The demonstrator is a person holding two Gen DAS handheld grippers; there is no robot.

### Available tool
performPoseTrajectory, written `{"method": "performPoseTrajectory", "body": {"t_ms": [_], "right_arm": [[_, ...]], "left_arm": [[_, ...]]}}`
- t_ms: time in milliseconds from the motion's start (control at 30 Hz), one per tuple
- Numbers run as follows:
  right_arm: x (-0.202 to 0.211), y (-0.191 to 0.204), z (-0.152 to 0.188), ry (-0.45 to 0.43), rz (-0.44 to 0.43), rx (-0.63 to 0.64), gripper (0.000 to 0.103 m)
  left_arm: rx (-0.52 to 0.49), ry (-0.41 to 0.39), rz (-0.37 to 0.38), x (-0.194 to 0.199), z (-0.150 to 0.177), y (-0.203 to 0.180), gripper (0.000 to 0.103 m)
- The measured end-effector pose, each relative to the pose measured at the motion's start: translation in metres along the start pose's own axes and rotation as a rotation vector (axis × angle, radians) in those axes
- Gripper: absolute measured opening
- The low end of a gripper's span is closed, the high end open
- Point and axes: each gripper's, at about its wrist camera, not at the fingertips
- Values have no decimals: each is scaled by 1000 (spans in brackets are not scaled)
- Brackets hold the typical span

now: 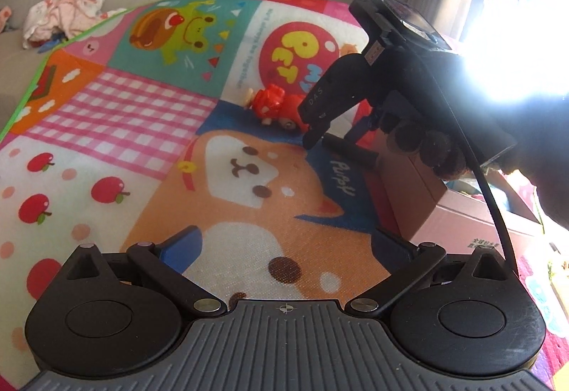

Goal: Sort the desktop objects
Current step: 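Open the right tool and move it toward the black rubber stick, then grasp the black rubber stick with the right tool and lift it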

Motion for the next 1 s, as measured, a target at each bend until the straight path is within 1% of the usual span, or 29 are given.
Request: {"method": "performPoseTrajectory", "body": {"t_ms": [33,67,100,133,167,200,233,267,300,333,367,400,500,567,633,700,800,833,867,900,933,1000], "right_arm": [[3,0,1,-1,18,1,41],[6,-1,3,1,46,1,33],[9,-2,5,0,46,3,26],[14,-5,9,-4,25,-7,21],[18,-7,13,-1,-2,-20,19],[24,-10,17,9,-49,-30,18],[33,-14,20,-5,-116,-46,18],[44,-18,23,-38,-166,-59,18],[55,-21,24,-72,-169,-61,18],[64,-22,25,-101,-145,-56,22],[68,-23,25,-108,-135,-56,26],[68,-22,23,-98,-145,-57,33],[60,-9,21,-63,-156,-46,33],[47,7,25,-59,-207,-44,34],[37,20,24,-58,-260,-44,42],[33,31,25,-71,-283,-31,46],[32,48,23,-71,-316,5,46],[32,54,22,-71,-320,21,45],[30,64,21,-58,-315,57,42],[30,73,21,-54,-291,96,40],[33,82,22,-58,-255,144,33],[39,92,26,-42,-226,210,20]], "left_arm": [[-2,1,1,0,0,0,103],[-4,1,2,0,1,-1,103],[-5,1,3,0,1,-1,103],[-6,0,5,0,1,-1,103],[-6,0,6,0,1,-1,103],[-4,1,7,0,1,-1,103],[-2,2,8,0,1,0,103],[-1,3,7,-1,0,0,103],[0,6,6,-1,0,0,103],[1,9,6,-2,0,0,103],[2,11,6,-2,0,0,103],[3,13,6,-3,0,0,103],[9,18,9,-3,0,1,103],[13,21,13,-3,0,2,103],[14,24,15,-3,-1,2,103],[9,29,17,-4,0,1,103],[-5,36,21,-4,2,-1,103],[-10,40,22,-5,2,-2,103],[-15,42,24,-5,2,-3,103],[-19,44,26,-6,3,-3,103],[-20,45,28,-6,3,-4,103],[-18,49,35,-6,4,-3,103]]}}
Point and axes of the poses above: each gripper's, at about its wrist camera, not at the fingertips, and x roughly against the way its jaws point, y to its left, z to its underside, and after that the axes turned 13 degrees about x, right-handed
